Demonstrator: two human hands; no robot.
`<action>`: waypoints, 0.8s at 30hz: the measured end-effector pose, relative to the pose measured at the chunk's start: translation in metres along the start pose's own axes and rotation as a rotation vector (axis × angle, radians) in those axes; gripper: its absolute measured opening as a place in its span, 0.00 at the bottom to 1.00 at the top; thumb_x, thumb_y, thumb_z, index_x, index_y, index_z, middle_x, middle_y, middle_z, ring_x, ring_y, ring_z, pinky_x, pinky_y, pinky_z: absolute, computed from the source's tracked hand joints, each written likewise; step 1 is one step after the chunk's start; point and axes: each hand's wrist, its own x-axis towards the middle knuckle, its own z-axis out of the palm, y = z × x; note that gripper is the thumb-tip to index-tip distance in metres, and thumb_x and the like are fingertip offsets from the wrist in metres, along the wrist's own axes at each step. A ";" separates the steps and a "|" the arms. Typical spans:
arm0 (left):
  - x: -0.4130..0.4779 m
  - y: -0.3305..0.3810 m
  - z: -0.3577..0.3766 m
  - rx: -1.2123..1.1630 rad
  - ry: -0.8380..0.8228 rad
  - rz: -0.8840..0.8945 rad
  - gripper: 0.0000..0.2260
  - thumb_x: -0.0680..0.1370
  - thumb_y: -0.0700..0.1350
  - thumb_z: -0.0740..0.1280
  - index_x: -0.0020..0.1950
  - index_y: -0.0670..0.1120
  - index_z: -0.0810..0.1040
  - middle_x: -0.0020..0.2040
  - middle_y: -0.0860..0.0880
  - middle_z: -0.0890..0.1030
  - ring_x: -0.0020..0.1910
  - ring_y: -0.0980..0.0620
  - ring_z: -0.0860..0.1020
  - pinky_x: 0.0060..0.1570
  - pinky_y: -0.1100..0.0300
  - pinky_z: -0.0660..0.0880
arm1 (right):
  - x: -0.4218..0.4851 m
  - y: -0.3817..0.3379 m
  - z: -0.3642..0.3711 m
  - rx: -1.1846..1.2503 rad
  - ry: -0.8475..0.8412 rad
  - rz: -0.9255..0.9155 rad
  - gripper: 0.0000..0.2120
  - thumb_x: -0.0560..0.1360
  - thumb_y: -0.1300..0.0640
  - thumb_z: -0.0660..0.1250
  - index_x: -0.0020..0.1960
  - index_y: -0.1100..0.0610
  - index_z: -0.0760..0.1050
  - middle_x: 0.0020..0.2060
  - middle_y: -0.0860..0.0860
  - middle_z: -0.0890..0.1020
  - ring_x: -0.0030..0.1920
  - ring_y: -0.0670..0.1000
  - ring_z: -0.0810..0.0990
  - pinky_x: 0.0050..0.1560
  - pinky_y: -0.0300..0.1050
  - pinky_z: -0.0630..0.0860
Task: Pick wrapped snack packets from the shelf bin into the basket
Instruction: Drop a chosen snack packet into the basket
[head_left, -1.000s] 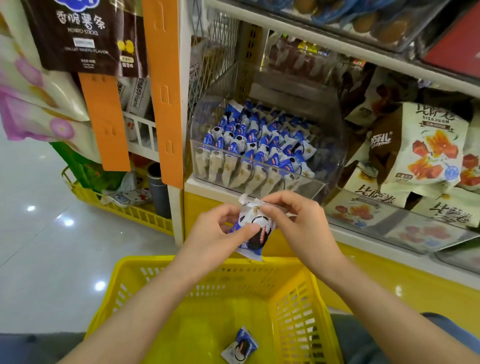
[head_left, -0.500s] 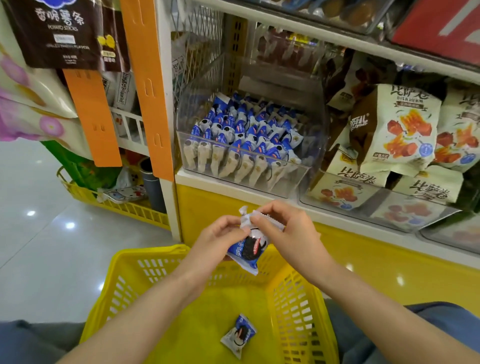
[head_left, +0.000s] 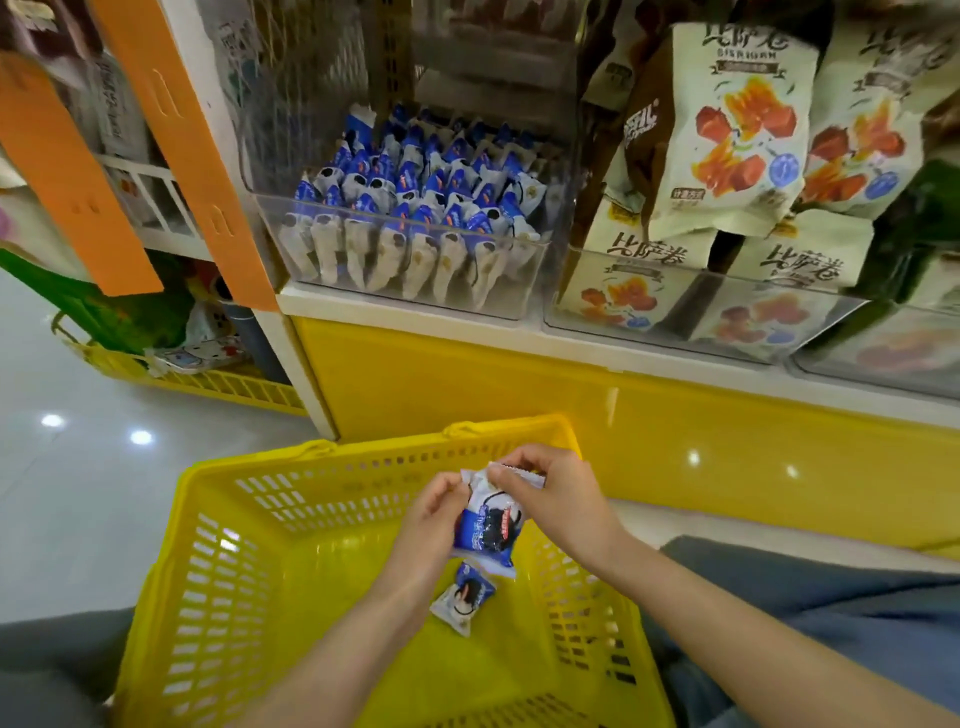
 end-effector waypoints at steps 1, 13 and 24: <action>0.001 -0.006 0.003 0.002 0.011 -0.026 0.10 0.81 0.40 0.56 0.41 0.45 0.73 0.40 0.44 0.76 0.40 0.50 0.75 0.38 0.57 0.70 | -0.002 0.006 0.003 0.010 -0.004 0.023 0.05 0.73 0.54 0.69 0.38 0.49 0.77 0.35 0.44 0.81 0.38 0.45 0.78 0.40 0.41 0.72; 0.039 -0.076 -0.006 0.242 -0.088 -0.127 0.08 0.75 0.36 0.67 0.53 0.43 0.72 0.51 0.45 0.79 0.42 0.57 0.78 0.39 0.68 0.75 | 0.001 0.084 0.010 -0.239 0.155 0.045 0.12 0.78 0.58 0.62 0.60 0.61 0.72 0.56 0.54 0.76 0.58 0.54 0.72 0.58 0.43 0.66; 0.115 -0.154 -0.043 0.620 0.092 -0.291 0.20 0.75 0.36 0.67 0.65 0.34 0.68 0.62 0.37 0.74 0.60 0.42 0.73 0.54 0.58 0.69 | 0.028 0.120 0.004 -0.169 0.310 0.112 0.16 0.81 0.58 0.54 0.67 0.60 0.68 0.59 0.57 0.74 0.53 0.49 0.72 0.42 0.33 0.60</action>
